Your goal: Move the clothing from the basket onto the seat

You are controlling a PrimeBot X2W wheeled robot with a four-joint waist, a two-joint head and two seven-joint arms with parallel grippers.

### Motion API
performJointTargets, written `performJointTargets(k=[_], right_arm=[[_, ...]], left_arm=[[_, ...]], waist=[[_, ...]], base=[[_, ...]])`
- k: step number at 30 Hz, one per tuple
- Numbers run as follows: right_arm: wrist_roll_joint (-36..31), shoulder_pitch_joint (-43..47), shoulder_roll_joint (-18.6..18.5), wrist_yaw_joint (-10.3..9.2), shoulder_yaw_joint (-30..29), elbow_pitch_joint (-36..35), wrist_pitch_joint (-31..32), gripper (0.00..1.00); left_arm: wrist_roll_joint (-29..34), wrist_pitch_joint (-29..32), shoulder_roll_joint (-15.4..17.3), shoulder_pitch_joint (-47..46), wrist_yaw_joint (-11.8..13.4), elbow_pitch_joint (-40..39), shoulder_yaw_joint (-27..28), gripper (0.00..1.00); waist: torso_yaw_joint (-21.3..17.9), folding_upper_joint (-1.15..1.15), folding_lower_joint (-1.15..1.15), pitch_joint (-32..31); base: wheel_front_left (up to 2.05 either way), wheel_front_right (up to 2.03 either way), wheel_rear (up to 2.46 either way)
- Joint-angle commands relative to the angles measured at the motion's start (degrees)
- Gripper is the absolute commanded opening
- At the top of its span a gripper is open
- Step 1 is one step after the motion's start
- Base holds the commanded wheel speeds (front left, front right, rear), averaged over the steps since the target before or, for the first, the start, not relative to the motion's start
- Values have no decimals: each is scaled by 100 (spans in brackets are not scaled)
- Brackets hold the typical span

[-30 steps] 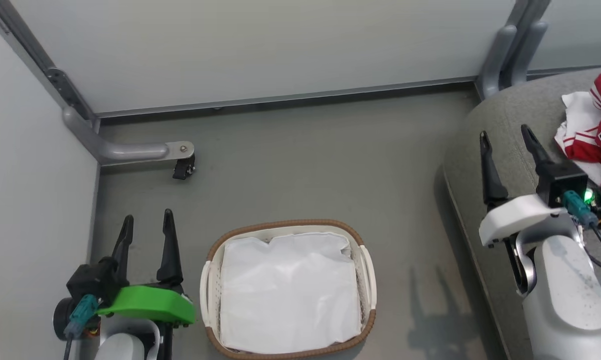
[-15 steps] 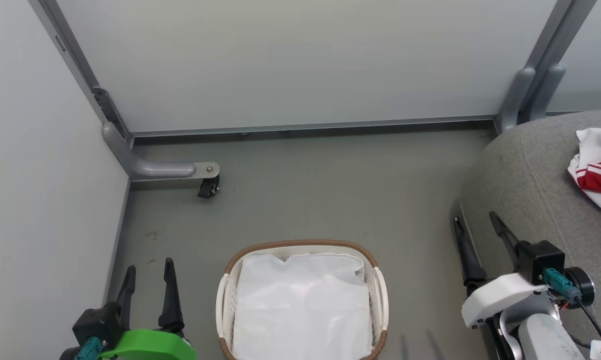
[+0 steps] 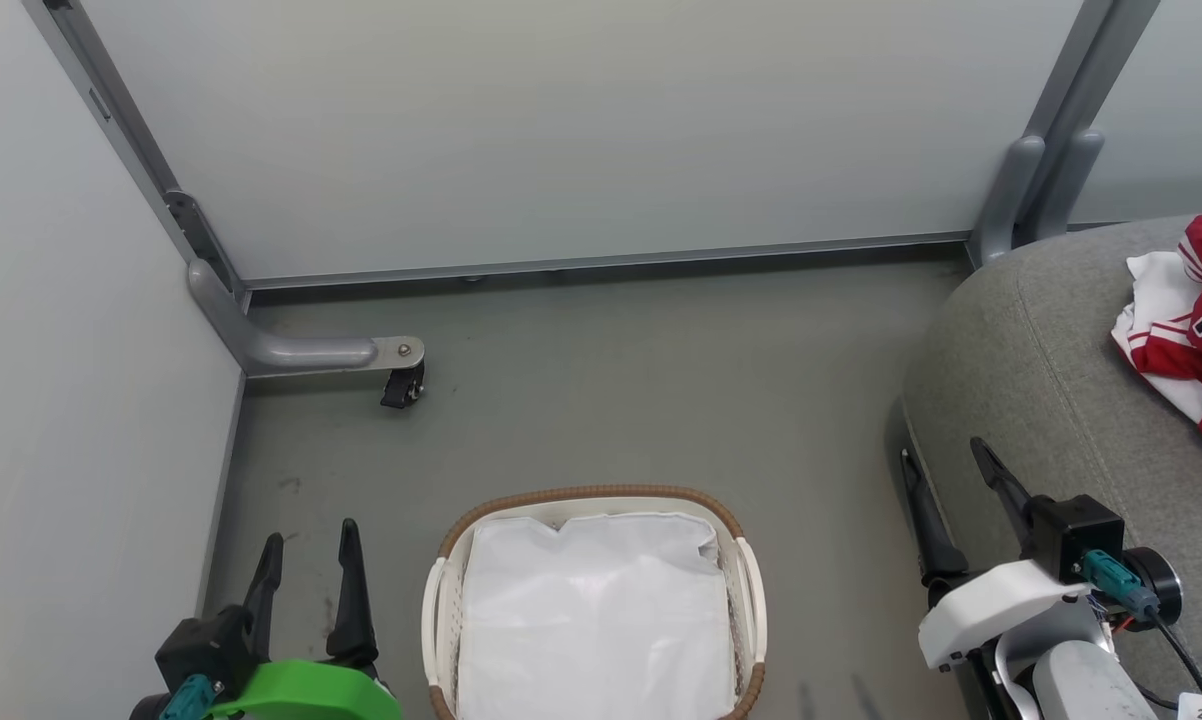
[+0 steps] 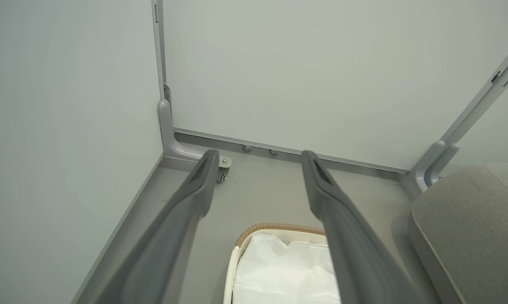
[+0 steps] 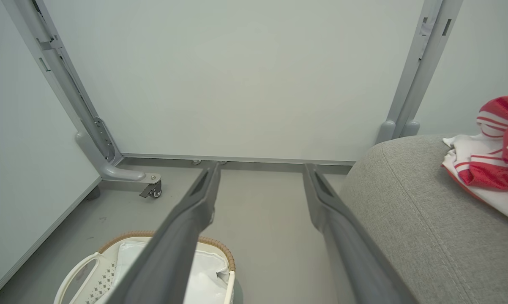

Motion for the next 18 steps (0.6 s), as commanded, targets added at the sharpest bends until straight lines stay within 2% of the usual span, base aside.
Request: performJointTargets(k=[1,7,8,11,18], right_arm=[[37,39,-25,-8,-8,-24,-13,100],[79,67,-26,-8,22,-30,-13,100],[61,5,0,0,25,-5,0,0],[64,72,35,0,25,135,10,0],[837,49,34,0,-84,132,252,0]], left_arm=[[45,-2,7,-32,-24,15,6,100],[-57,-2,9,-32,-96,69,-31,100],[-58,1,-2,-7,-80,59,-38,0],[-65,4,-14,17,-77,204,-46,0],[-731,203,-13,-50,-106,185,65,0]], waist=[[4,0,1,-1],[14,0,1,-1],[14,0,1,-1],[14,0,1,-1],[-3,0,1,-12]], base=[[0,0,0],[0,0,0],[0,0,0],[0,0,0],[0,0,0]])
